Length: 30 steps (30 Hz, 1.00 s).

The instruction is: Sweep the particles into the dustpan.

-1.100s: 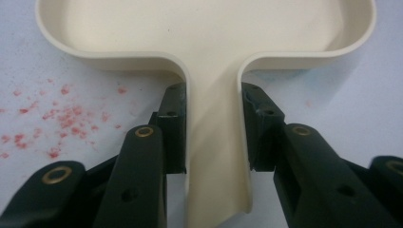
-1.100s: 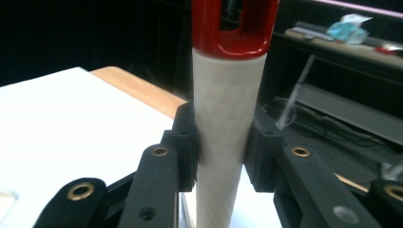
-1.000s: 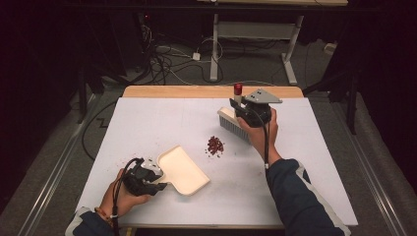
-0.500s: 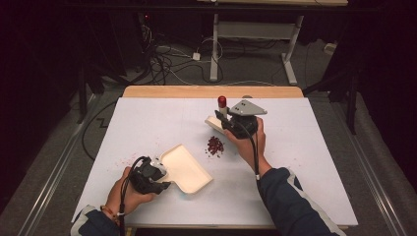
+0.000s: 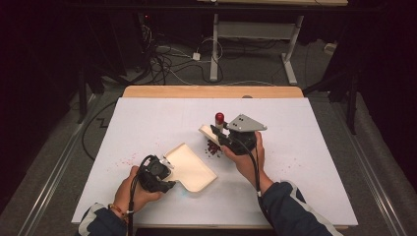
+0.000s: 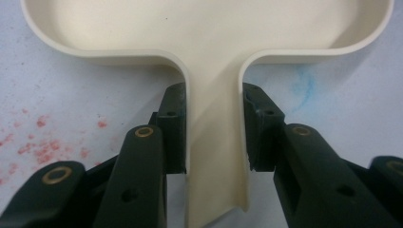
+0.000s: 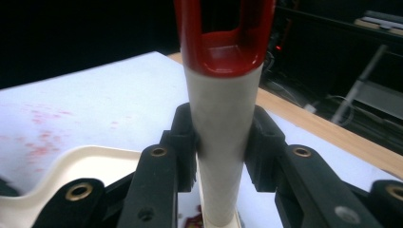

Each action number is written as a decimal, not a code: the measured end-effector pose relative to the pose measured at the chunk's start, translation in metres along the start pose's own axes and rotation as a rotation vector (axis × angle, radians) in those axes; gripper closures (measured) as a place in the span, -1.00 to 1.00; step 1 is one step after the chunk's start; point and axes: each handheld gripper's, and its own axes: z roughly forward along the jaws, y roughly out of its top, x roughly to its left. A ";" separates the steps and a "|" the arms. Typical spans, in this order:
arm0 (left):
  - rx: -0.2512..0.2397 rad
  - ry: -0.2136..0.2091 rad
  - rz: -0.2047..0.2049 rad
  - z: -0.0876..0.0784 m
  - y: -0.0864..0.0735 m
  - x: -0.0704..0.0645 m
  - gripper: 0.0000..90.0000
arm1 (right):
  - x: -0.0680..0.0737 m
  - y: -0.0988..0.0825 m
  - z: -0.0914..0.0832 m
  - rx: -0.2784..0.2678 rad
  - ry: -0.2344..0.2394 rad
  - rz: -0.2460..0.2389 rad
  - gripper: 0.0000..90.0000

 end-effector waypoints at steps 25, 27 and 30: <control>0.003 0.002 -0.025 0.007 0.011 -0.006 0.42 | 0.050 0.011 -0.015 -0.045 0.091 -0.024 0.56; 0.002 0.000 -0.023 0.007 0.010 -0.005 0.42 | 0.050 0.011 -0.017 -0.041 0.104 -0.026 0.56; 0.003 0.003 -0.029 0.008 0.011 -0.006 0.42 | 0.052 0.011 -0.018 -0.041 0.135 -0.045 0.56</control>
